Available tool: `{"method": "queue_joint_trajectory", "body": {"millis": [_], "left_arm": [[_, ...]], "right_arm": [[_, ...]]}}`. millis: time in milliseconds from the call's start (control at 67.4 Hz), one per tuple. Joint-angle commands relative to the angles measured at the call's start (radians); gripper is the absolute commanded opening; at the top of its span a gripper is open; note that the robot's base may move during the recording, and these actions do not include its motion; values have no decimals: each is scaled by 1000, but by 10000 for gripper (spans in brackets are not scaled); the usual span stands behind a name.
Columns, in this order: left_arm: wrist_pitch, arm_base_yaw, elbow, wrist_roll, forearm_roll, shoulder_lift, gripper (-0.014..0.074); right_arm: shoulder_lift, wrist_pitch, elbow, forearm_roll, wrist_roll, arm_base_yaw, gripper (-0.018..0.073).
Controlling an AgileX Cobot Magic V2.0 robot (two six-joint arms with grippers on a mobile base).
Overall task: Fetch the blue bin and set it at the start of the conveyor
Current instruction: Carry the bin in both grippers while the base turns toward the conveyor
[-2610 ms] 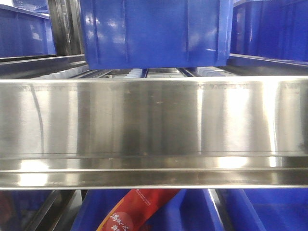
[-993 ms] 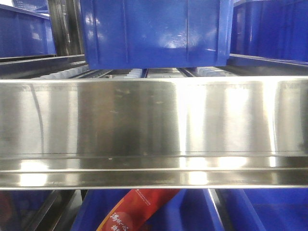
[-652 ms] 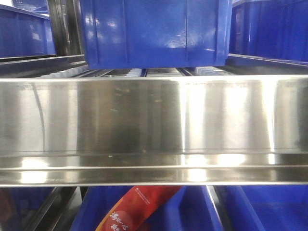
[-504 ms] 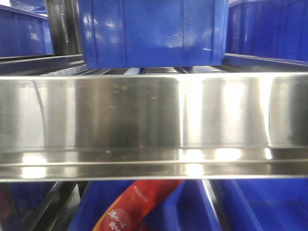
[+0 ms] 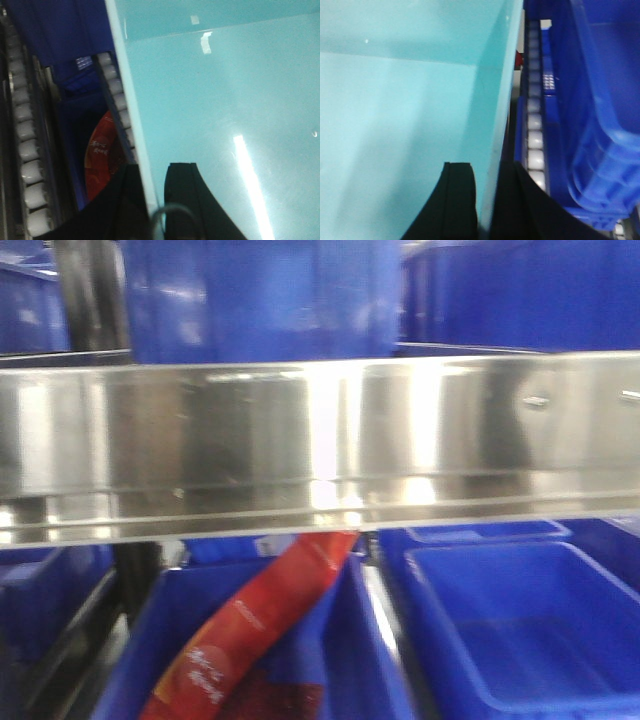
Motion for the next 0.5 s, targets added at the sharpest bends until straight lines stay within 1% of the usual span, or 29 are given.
{"method": "queue_joint_trajectory", "body": {"millis": [0, 489], "left_arm": [[-23, 0, -7, 14, 27, -14, -111], [-23, 0, -7, 14, 31, -14, -111]], "right_arm": [[-7, -29, -9, -19, -20, -1, -152], [-7, -29, -9, -19, -20, -1, -152]]}}
